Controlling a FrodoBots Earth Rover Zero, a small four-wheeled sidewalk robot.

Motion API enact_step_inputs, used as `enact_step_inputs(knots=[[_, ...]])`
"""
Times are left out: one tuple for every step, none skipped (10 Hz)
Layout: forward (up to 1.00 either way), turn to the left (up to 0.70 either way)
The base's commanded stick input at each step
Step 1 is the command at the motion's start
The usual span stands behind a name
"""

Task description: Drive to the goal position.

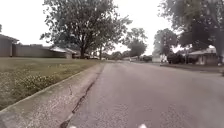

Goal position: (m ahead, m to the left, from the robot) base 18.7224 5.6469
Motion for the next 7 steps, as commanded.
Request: enact_step_inputs(knots=[[0.7,0.0],[0.7,0.0],[0.7,0.0],[0.7,0.0],[0.7,0.0],[0.7,0.0],[0.7,0.0]])
